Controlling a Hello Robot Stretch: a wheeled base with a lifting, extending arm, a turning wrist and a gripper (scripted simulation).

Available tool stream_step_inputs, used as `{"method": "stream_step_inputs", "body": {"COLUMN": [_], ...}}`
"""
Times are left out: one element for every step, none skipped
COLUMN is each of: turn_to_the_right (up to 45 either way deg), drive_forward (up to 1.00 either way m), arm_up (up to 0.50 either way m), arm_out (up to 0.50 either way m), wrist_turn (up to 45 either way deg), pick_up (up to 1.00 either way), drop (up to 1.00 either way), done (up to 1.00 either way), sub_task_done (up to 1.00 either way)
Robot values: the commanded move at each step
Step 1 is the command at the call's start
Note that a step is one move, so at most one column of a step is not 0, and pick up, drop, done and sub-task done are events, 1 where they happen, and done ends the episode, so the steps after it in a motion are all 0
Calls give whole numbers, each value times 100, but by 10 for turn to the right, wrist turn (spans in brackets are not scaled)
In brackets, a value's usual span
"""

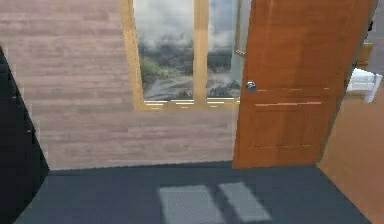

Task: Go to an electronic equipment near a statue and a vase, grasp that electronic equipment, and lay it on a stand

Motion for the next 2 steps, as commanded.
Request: {"method": "stream_step_inputs", "body": {"turn_to_the_right": [450,0], "drive_forward": [0,50], "arm_up": [0,0], "arm_out": [0,0], "wrist_turn": [0,0], "pick_up": [0,0], "drop": [0,0], "done": [0,0], "sub_task_done": [0,0]}}
